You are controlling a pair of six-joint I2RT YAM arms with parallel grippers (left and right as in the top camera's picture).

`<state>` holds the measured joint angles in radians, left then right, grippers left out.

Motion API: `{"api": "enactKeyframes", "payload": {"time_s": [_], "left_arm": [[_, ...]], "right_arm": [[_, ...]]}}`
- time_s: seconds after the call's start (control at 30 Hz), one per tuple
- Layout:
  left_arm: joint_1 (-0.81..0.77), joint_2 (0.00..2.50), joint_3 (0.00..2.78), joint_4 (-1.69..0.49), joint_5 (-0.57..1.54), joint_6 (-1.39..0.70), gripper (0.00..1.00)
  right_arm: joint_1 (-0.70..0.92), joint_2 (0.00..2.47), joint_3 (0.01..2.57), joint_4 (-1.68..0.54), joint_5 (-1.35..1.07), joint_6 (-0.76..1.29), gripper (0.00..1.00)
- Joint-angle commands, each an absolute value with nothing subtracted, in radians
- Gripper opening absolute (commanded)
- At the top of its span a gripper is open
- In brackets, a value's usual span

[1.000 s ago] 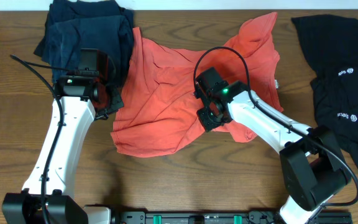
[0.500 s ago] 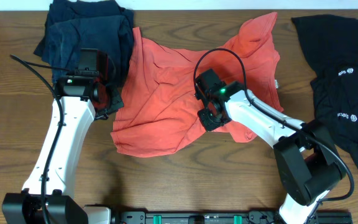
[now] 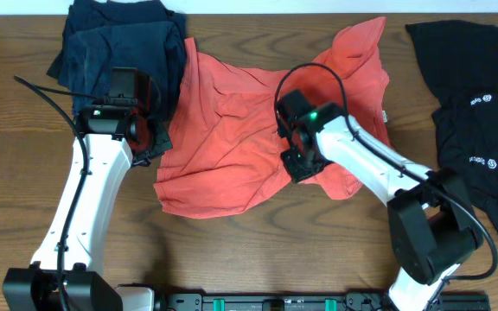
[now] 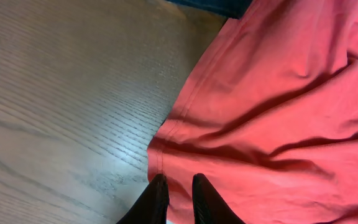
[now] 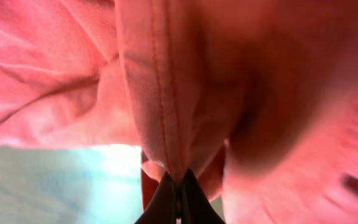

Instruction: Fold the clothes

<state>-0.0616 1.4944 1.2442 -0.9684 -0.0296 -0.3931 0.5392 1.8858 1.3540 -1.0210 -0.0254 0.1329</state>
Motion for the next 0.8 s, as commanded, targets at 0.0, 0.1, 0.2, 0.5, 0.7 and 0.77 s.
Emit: {"api": "enactKeyframes", "payload": {"time_s": [0.0, 0.1, 0.2, 0.5, 0.7, 0.77], "left_arm": [[-0.057, 1.501, 1.246, -0.970, -0.038, -0.398, 0.17], [-0.057, 1.502, 1.246, -0.962, -0.038, -0.398, 0.17], [-0.057, 1.502, 1.246, -0.953, -0.038, -0.398, 0.17], [-0.057, 1.502, 1.246, -0.936, -0.039, -0.397, 0.17], [-0.057, 1.502, 1.246, -0.935, -0.039, -0.397, 0.17], [-0.057, 1.502, 1.246, -0.934, -0.039, -0.397, 0.17]], "right_arm": [[0.500, 1.815, 1.445, -1.094, -0.011, 0.137, 0.01], [0.477, 1.772, 1.496, -1.196, -0.011, 0.125, 0.01], [0.456, 1.731, 1.522, -1.305, -0.008, 0.125, 0.01], [0.442, 1.637, 1.522, -1.557, -0.064, 0.142, 0.01], [0.456, 1.526, 1.522, -1.676, -0.217, 0.122, 0.01], [0.463, 1.483, 1.521, -1.699, -0.259, 0.123, 0.01]]}}
